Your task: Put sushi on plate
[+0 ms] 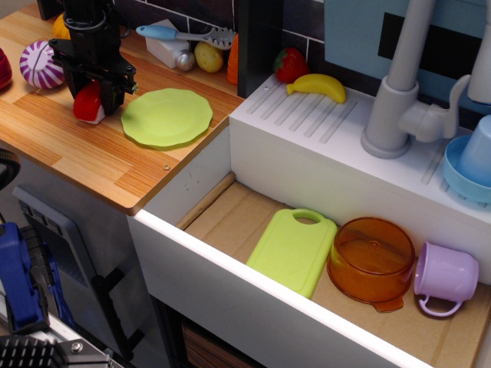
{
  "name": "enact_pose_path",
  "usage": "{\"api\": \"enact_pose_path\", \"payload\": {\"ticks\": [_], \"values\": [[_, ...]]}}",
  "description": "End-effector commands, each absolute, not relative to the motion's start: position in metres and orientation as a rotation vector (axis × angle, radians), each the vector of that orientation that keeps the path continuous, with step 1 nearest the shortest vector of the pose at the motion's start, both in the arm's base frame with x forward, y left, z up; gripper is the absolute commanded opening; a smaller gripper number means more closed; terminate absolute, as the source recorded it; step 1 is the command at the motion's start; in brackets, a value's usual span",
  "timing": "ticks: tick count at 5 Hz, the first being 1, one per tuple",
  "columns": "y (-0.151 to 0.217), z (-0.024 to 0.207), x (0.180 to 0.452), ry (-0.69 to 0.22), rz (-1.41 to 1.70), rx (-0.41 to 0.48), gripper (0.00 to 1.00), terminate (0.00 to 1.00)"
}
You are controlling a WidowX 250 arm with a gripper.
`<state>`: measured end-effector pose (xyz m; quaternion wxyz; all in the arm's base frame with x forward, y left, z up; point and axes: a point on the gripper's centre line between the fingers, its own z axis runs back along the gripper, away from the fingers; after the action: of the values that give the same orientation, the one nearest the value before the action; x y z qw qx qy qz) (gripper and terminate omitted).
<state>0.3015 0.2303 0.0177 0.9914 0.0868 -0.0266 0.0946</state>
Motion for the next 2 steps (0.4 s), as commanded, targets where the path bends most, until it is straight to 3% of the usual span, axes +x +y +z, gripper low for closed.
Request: {"api": "enact_pose_path", "payload": {"ticks": [1,2], "values": [[0.213,0.074,0.311,-0.167,0.193,0.280,0.00,0.00],[0.203,0.080,0.320,-0.148,0.170,0.280,0.00,0.00]]}}
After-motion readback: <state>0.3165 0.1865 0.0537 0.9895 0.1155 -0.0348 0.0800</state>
